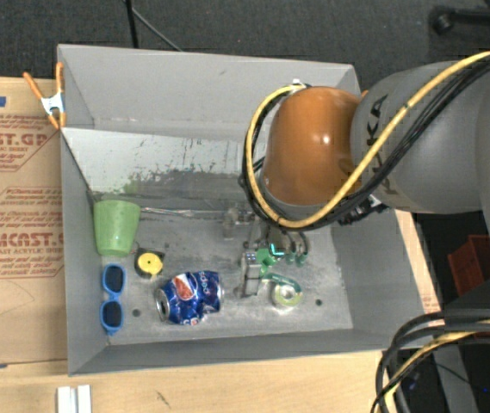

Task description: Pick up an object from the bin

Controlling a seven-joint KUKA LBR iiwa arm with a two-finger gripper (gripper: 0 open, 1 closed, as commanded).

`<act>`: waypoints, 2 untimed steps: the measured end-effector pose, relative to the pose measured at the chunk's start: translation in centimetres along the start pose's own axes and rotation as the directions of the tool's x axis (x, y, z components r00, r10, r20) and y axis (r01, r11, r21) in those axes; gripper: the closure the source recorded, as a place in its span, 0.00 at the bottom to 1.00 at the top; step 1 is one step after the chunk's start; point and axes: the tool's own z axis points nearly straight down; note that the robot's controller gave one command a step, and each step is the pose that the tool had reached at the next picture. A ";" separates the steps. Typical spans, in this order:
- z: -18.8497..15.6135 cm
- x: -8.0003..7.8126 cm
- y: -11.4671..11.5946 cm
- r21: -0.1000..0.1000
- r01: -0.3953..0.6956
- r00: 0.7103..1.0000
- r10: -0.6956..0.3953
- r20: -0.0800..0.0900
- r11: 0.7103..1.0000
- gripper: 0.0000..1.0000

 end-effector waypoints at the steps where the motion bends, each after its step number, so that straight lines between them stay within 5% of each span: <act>1: 11.5 0.6 6.8 0.002 0.440 0.898 -0.440 0.003 0.898 0.00; 2: 8.3 2.3 4.9 0.002 0.378 0.926 -0.378 0.007 0.926 0.00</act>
Offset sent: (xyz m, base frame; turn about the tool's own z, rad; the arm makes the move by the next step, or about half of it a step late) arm -0.0059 0.0673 -0.1133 -0.4550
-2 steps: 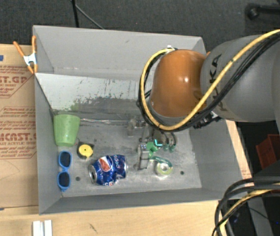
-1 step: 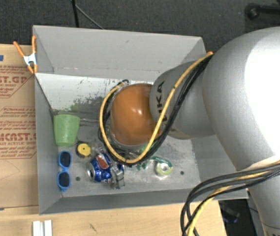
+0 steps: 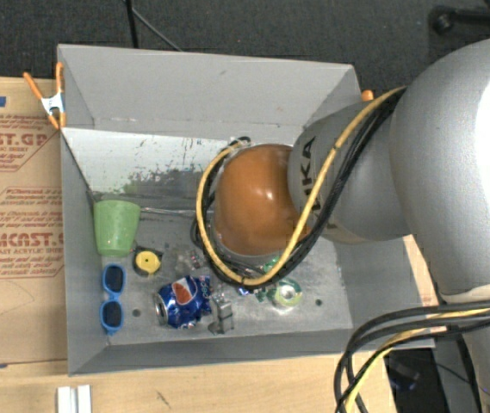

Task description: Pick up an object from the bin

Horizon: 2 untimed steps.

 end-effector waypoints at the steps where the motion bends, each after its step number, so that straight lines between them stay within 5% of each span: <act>1: 0.1 -0.7 0.3 -0.001 -0.068 0.998 0.068 0.001 0.998 0.00; 2: 3.3 -0.6 1.4 -0.001 -0.124 0.992 0.124 -0.003 0.992 0.00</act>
Offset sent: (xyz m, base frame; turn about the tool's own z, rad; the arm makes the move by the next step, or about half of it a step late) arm 0.0052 0.0044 -0.0007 0.0691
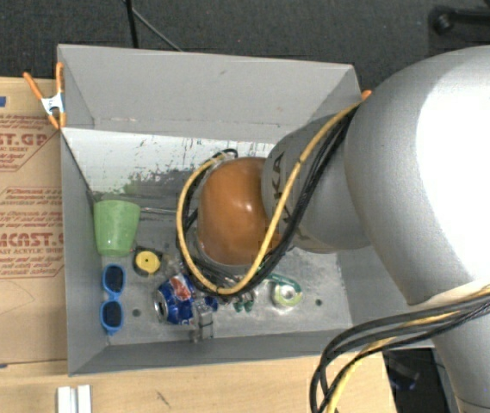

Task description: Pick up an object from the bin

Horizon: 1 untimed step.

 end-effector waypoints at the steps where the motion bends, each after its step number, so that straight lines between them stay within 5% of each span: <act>1: 0.1 0.0 0.1 -0.001 0.000 1.000 0.000 -0.001 1.000 0.00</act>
Offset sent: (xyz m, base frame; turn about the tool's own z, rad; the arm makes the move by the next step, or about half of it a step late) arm 0.0000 0.0000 0.0000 0.0000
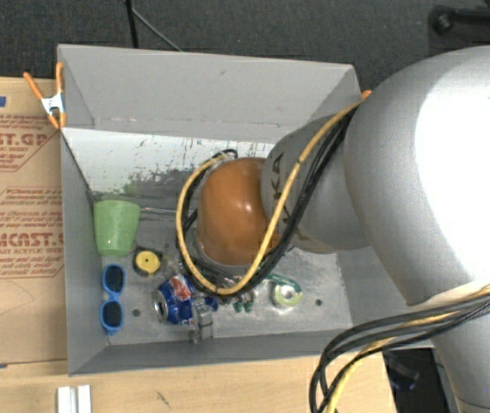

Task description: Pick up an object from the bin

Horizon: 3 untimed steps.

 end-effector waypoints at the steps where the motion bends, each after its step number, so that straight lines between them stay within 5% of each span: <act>1: 0.0 0.0 0.0 0.000 0.000 1.000 0.000 0.000 1.000 1.00; 2: -6.6 -0.1 0.1 0.002 0.000 1.000 0.000 0.010 1.000 1.00; 3: -6.6 -0.2 0.1 0.002 0.000 1.000 0.000 0.005 1.000 1.00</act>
Offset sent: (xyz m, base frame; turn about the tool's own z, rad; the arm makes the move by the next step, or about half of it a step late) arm 0.0000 0.0000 0.0000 0.0000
